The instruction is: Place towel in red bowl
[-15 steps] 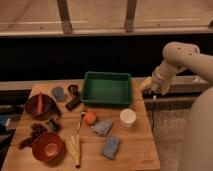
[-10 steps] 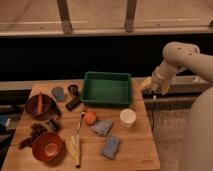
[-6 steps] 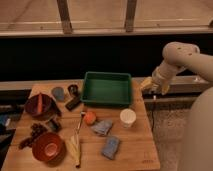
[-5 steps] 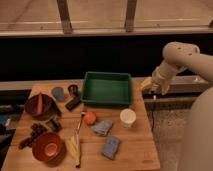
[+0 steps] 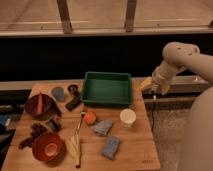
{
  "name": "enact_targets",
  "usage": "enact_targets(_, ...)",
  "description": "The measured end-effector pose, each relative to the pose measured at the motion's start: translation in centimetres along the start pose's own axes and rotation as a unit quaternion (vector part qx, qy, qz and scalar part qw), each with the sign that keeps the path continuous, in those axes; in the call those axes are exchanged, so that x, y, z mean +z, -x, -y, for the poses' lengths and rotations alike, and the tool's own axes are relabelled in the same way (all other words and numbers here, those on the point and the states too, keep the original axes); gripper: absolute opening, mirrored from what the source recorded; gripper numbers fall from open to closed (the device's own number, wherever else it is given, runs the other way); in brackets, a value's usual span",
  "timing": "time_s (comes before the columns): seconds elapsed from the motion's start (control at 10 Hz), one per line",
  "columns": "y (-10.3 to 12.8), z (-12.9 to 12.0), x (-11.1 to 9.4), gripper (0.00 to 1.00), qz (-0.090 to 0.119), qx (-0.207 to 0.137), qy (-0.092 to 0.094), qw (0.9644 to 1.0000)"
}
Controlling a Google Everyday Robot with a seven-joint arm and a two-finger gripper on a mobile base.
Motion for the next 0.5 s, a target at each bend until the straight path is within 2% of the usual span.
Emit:
enact_targets(0.3,0.0,0.0,0.0,0.71,-0.001,-0.002,-0.001,1.0000)
enact_targets(0.4,-0.2,-0.1,0.2,0.71,-0.004,-0.009,-0.005,0.9999)
enact_targets(0.5,-0.7,-1.2,0.9,0.71,-0.014,-0.033,-0.008,0.9993)
